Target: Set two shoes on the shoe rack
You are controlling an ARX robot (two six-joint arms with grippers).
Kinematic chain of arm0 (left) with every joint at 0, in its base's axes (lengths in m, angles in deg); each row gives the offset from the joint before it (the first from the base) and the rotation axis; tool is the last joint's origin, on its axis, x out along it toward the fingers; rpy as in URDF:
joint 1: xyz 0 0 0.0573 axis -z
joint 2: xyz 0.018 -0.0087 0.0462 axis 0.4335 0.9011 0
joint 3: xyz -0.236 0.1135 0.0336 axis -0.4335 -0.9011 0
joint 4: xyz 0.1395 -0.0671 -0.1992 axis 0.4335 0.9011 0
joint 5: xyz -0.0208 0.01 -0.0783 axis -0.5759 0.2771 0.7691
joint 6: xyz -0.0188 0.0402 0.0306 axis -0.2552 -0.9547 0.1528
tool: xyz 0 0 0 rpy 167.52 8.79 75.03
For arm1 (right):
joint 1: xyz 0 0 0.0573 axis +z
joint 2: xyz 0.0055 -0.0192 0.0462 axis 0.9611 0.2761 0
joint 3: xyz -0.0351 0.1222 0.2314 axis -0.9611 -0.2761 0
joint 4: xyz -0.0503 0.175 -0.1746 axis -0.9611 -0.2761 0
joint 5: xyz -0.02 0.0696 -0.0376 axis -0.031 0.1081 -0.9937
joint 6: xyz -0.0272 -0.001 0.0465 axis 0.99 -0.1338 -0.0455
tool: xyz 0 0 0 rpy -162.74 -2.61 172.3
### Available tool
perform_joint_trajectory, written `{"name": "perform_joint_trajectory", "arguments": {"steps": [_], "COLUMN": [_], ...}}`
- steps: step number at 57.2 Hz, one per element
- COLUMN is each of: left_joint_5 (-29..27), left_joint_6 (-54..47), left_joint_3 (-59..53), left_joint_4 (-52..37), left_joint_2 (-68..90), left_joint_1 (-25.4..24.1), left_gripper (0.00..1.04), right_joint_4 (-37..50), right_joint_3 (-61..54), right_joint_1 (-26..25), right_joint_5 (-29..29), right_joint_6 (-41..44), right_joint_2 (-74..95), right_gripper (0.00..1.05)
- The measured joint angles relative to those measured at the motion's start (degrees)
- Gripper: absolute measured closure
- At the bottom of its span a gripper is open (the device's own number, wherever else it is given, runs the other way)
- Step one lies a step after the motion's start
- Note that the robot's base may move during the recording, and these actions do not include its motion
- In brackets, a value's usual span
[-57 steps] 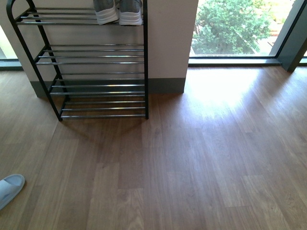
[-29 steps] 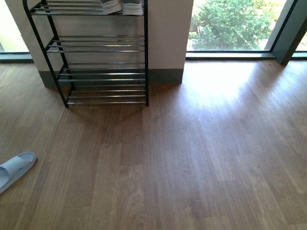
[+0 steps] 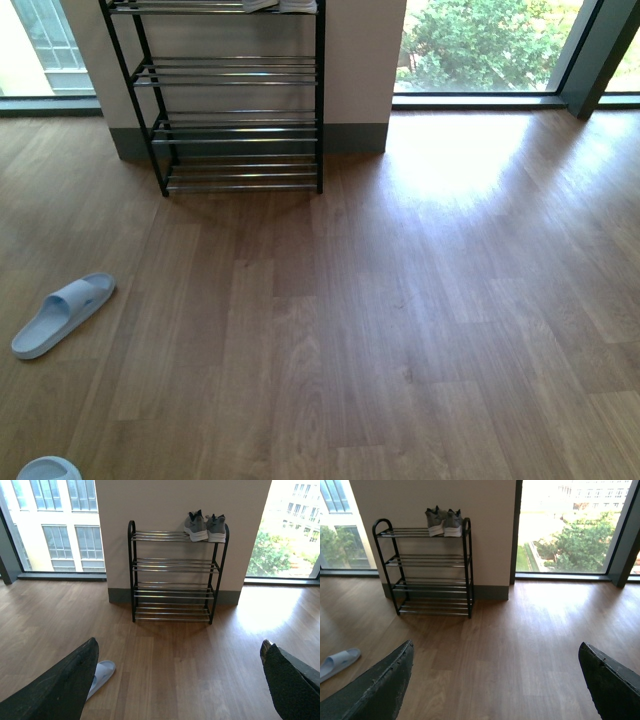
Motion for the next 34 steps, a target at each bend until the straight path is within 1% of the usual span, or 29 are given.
{"name": "perform_joint_trajectory", "arguments": {"steps": [34], "left_joint_5": [-0.02], "left_joint_6": [0.0], "left_joint_3": [0.0], "left_joint_4": [-0.04], "left_joint_2": [0.0], "left_joint_1": [0.0], "left_gripper": [0.09], "right_joint_4": [-0.09], "right_joint_3": [0.0], "right_joint_1": [0.04], "right_joint_5": [0.02], "right_joint_6": [0.0], "right_joint_2": [0.0], "right_gripper": [0.09]}}
